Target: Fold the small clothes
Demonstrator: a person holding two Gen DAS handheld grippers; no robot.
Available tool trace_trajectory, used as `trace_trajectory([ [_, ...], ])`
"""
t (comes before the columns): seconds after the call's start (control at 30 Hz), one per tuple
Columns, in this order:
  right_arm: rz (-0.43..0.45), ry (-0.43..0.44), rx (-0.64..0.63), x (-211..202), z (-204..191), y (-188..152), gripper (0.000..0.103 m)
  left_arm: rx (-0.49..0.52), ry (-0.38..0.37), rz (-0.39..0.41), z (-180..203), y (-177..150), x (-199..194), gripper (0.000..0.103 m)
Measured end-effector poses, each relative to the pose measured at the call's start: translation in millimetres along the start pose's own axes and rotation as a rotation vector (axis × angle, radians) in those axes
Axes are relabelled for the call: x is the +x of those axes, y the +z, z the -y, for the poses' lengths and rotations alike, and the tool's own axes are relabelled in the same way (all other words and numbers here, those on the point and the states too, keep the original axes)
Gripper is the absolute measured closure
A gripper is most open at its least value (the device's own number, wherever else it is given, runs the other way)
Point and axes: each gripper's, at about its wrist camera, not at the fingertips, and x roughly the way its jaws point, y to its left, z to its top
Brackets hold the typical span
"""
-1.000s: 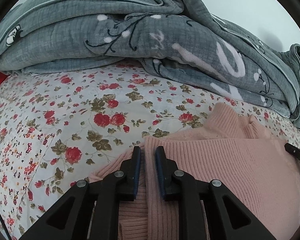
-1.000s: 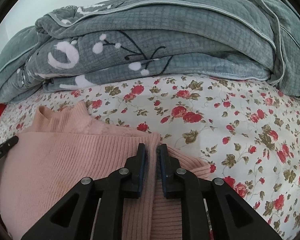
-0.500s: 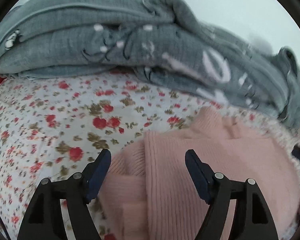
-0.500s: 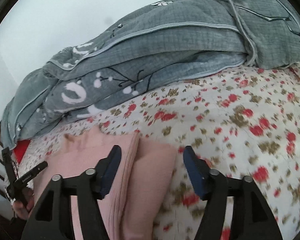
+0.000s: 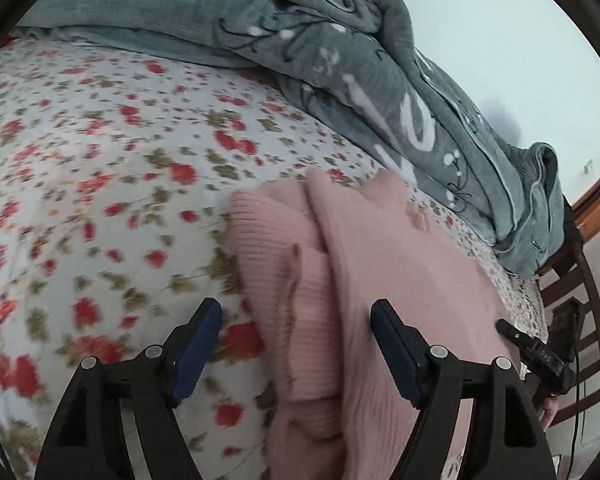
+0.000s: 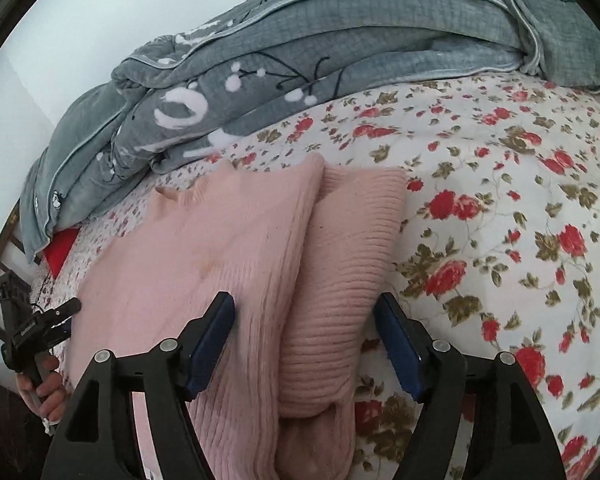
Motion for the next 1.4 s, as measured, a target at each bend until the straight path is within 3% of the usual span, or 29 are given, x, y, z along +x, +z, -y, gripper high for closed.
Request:
trace_trajectory([
  [0.1,-0.004,-0.017,-0.023,3.3,-4.3,0.6,0.028,0.009,0.002,-0.025,11.1,3.2,15.6,0.030],
  [0.2,-0.015,-0.011,-0.038,10.0,-6.9,3.5,0.032,0.050,0.061,-0.027,24.4,2.2,21.3,0.056],
  [0.23,-0.017,-0.009,-0.038,11.7,-7.5,4.7,0.047,0.049,0.062,-0.024,26.1,2.2,20.3,0.070],
  [0.27,-0.016,-0.006,-0.039,10.9,-7.6,4.7,0.052,0.043,0.051,-0.022,27.1,2.3,18.2,0.076],
  [0.3,-0.007,-0.011,-0.041,8.6,-8.2,3.9,0.071,0.030,0.040,-0.029,28.3,2.9,14.5,0.078],
  [0.33,-0.001,-0.007,-0.041,5.5,-9.0,3.2,0.078,0.022,0.040,-0.026,29.4,3.1,9.9,0.080],
  [0.4,0.020,-0.003,-0.043,-5.6,-12.6,1.3,0.081,0.020,0.028,-0.026,31.8,3.0,-3.3,0.080],
  [0.6,0.079,0.097,0.009,-67.2,-30.8,-23.8,0.083,0.100,-0.012,-0.032,44.4,-20.1,-64.0,0.081],
  [0.8,0.060,0.090,-0.090,-112.2,-62.3,-69.0,0.082,0.130,0.020,-0.060,28.4,-59.7,-87.4,0.077],
  [0.9,0.028,0.019,-0.086,-95.0,-56.2,-75.5,0.079,0.089,0.075,-0.073,11.9,-65.4,-71.6,0.065],
  [0.97,0.026,-0.053,-0.058,-75.5,-45.5,-75.8,0.073,0.042,0.058,-0.075,-0.7,-66.2,-64.5,0.054],
  [1.03,0.037,-0.127,-0.045,-58.2,-36.0,-76.5,0.060,-0.015,0.000,-0.066,-13.0,-68.8,-64.4,0.052],
  [1.1,0.054,-0.164,-0.054,-54.9,-34.1,-78.0,0.055,-0.021,-0.017,-0.063,-15.6,-71.2,-67.9,0.052],
  [1.3,0.197,-0.294,-0.109,-111.6,-52.6,-93.7,0.054,0.029,-0.049,-0.056,-14.8,-79.1,-74.7,0.045],
  [1.4,0.245,-0.288,-0.156,-133.6,-79.4,-106.6,0.053,0.027,-0.057,-0.058,-10.9,-81.0,-64.7,0.041],
])
